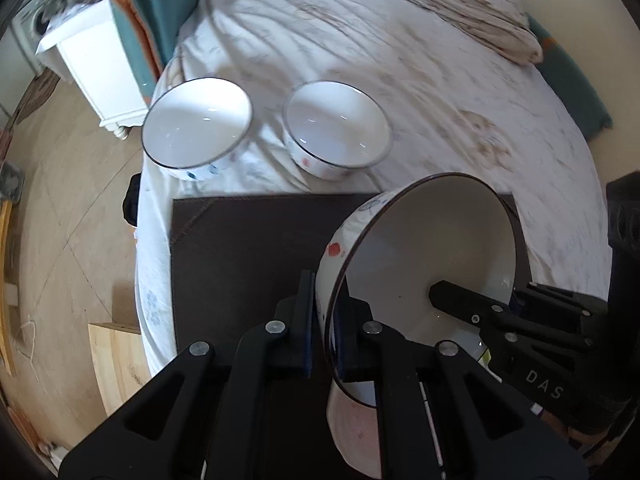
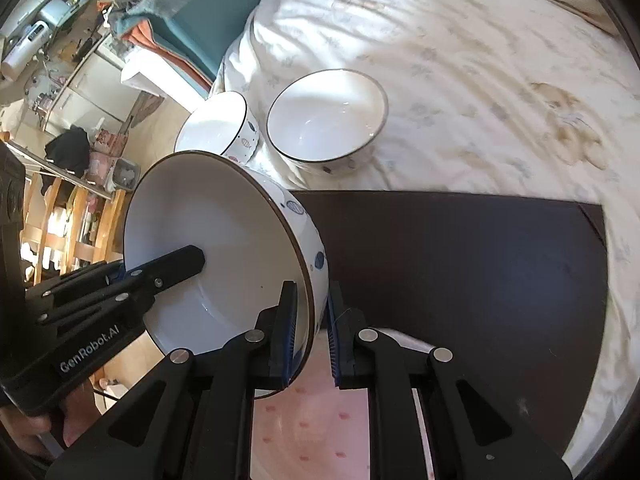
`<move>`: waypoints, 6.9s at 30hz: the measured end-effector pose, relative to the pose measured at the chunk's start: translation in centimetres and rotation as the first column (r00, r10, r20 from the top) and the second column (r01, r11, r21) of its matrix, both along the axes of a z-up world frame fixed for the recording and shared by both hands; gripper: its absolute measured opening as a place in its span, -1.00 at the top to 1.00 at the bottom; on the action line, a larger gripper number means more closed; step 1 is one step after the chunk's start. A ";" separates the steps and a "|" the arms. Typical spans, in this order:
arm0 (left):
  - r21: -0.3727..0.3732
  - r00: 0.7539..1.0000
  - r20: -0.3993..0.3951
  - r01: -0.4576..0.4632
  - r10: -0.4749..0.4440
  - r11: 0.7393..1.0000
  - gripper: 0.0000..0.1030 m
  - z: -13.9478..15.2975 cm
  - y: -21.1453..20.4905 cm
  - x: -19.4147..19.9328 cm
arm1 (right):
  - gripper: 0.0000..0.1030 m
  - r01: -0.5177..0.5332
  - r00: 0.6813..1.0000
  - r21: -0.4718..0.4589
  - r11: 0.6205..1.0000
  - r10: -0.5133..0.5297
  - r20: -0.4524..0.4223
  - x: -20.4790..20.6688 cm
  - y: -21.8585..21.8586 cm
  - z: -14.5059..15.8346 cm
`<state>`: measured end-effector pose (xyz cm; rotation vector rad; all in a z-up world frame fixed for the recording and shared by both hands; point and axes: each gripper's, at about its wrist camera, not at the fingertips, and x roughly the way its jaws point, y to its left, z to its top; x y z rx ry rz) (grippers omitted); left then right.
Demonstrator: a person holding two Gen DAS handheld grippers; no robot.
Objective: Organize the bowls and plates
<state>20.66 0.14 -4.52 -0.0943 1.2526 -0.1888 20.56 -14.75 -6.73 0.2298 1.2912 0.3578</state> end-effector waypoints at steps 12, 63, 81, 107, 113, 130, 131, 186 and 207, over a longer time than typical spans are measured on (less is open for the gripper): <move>0.011 0.995 0.007 0.100 -0.100 0.995 0.88 0.5 -4.4 -5.5 | 0.70 0.028 1.000 -0.015 0.999 -0.028 -0.009 -6.1 -4.0 1.2; 0.021 0.983 -0.146 0.114 -0.110 0.993 0.82 -5.2 -7.8 -8.3 | 0.60 0.147 0.972 -0.002 0.989 -0.145 -0.187 -11.8 -9.8 -4.2; -0.036 0.991 -0.093 0.090 -0.093 0.995 0.89 -3.5 -7.6 -7.2 | 0.69 0.111 0.982 0.000 0.994 -0.110 -0.150 -11.5 -9.8 -3.5; 0.014 0.997 -0.069 0.032 -0.031 0.999 0.86 -3.7 -5.7 -6.6 | 0.61 0.125 0.980 0.055 0.991 -0.115 -0.161 -9.3 -7.8 -4.0; 0.021 0.998 -0.061 0.031 -0.029 0.999 0.86 -3.4 -5.6 -6.7 | 0.61 0.121 0.985 0.042 0.992 -0.115 -0.127 -9.5 -8.0 -3.4; 0.122 0.998 0.055 -0.013 0.007 0.992 -0.10 -0.9 -3.8 -7.8 | -0.14 0.162 0.984 0.028 0.986 -0.159 -0.085 -9.8 -8.4 -1.9; 0.124 0.998 0.059 -0.027 0.019 0.992 -0.10 -0.8 -3.5 -7.8 | -0.14 0.168 0.983 0.033 0.985 -0.165 -0.085 -9.8 -8.5 -1.8; 0.131 0.940 -0.034 -0.333 0.339 0.934 -0.10 -4.0 4.8 4.7 | 0.37 0.313 0.926 0.047 0.949 -0.293 -0.239 15.9 -2.5 -8.8; -0.075 0.958 -0.023 -0.286 0.285 0.955 -0.10 -2.6 3.5 5.8 | 0.85 0.215 0.958 0.056 0.975 -0.199 -0.204 10.6 -5.9 -5.6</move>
